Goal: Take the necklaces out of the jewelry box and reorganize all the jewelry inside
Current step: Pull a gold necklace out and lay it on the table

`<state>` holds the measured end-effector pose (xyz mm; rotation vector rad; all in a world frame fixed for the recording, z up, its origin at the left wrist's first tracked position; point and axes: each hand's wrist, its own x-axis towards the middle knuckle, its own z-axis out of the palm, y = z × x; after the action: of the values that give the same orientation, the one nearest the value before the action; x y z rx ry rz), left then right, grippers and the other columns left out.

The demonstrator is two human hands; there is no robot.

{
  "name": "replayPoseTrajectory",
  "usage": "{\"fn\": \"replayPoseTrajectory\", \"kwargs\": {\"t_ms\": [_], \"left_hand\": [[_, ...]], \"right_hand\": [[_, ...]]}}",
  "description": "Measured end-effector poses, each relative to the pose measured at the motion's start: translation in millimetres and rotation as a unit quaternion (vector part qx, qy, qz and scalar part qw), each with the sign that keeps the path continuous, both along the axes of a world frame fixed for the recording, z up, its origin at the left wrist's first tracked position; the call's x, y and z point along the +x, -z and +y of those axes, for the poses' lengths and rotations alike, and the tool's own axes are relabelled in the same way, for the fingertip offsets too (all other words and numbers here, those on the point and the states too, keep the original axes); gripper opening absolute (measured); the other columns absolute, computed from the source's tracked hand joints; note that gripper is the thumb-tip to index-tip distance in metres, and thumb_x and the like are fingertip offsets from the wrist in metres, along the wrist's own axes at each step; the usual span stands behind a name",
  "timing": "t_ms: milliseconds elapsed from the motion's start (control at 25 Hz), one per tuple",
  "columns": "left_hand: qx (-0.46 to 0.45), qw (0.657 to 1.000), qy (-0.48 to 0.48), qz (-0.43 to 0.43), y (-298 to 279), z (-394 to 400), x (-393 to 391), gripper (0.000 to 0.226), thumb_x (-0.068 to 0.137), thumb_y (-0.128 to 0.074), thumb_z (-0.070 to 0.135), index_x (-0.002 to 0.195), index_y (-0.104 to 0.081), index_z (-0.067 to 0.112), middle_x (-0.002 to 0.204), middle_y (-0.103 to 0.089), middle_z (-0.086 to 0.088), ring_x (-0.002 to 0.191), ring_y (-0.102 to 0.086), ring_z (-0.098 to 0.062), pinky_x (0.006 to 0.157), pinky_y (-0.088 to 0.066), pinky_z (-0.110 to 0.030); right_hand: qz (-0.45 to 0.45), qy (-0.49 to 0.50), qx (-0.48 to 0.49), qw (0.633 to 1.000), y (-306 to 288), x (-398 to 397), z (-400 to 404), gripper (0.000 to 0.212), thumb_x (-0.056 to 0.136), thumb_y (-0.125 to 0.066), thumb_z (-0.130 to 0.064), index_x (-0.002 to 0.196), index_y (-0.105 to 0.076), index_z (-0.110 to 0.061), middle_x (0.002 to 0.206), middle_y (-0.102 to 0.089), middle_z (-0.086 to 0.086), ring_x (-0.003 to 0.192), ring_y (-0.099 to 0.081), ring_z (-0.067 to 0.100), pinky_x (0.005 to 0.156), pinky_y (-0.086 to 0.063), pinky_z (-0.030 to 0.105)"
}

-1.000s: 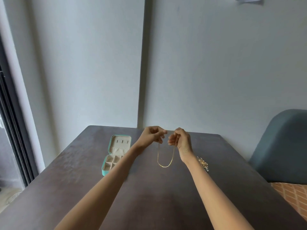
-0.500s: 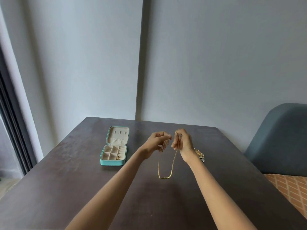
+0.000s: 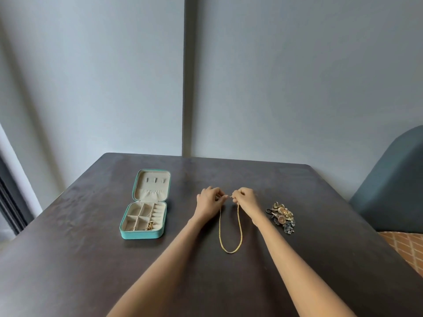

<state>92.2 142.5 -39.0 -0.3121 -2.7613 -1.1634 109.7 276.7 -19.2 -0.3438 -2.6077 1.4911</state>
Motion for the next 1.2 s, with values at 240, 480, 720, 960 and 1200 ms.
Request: {"fn": "replayPoseTrajectory", "kwargs": {"t_ms": [240, 480, 720, 960, 1200], "left_hand": [[-0.012, 0.999, 0.002, 0.04, 5.3, -0.6, -2.6, 0.022, 0.093, -0.044, 0.016, 0.111, -0.057, 0.015, 0.116, -0.056, -0.004, 0.114, -0.044, -0.024, 0.095, -0.031, -0.035], [-0.125, 0.988, 0.08, 0.048, 6.5, -0.4, 10.3, 0.025, 0.095, -0.04, 0.02, 0.109, -0.06, 0.026, 0.133, -0.043, -0.001, 0.129, -0.034, -0.021, 0.107, -0.018, -0.036], [-0.194, 0.978, 0.071, 0.003, 5.2, 5.2, -1.7, 0.035, 0.1, -0.028, 0.03, 0.13, -0.048, 0.033, 0.154, -0.022, -0.007, 0.146, -0.012, -0.024, 0.116, -0.007, -0.044], [-0.199, 0.979, 0.038, -0.014, 3.7, 12.7, -27.3, 0.036, 0.1, -0.025, 0.03, 0.128, -0.046, 0.034, 0.152, -0.024, -0.011, 0.145, -0.012, -0.025, 0.116, -0.008, -0.046], [-0.186, 0.982, 0.034, -0.02, 2.7, 14.6, -34.6, 0.034, 0.1, -0.027, 0.03, 0.123, -0.051, 0.037, 0.152, -0.025, -0.01, 0.144, -0.014, -0.025, 0.115, -0.007, -0.046]], "right_hand": [[0.026, 0.002, 0.061, 0.998, 12.2, -1.9, 7.8, 0.013, 0.085, -0.057, -0.022, 0.091, -0.064, -0.013, 0.088, -0.065, 0.0, 0.088, -0.059, 0.018, 0.075, -0.042, 0.028], [0.157, 0.032, 0.052, 0.986, 18.6, 36.5, 9.0, 0.028, 0.08, -0.047, 0.009, 0.087, -0.063, -0.013, 0.093, -0.052, 0.002, 0.078, -0.052, 0.014, 0.076, -0.04, 0.024], [0.132, -0.181, 0.175, 0.959, 24.4, 80.5, 10.3, 0.051, 0.067, -0.042, 0.013, 0.065, -0.073, -0.028, 0.065, -0.054, -0.01, 0.074, -0.053, 0.008, 0.072, -0.043, 0.024], [0.144, -0.219, 0.177, 0.949, 22.5, 88.1, 17.8, 0.06, 0.064, -0.041, 0.009, 0.067, -0.067, -0.045, 0.069, -0.06, -0.02, 0.075, -0.053, 0.006, 0.072, -0.04, 0.014], [0.158, -0.208, 0.152, 0.953, 24.6, 92.3, 25.1, 0.057, 0.062, -0.043, 0.012, 0.063, -0.069, -0.039, 0.065, -0.061, -0.02, 0.074, -0.053, 0.007, 0.067, -0.041, 0.013]]}}
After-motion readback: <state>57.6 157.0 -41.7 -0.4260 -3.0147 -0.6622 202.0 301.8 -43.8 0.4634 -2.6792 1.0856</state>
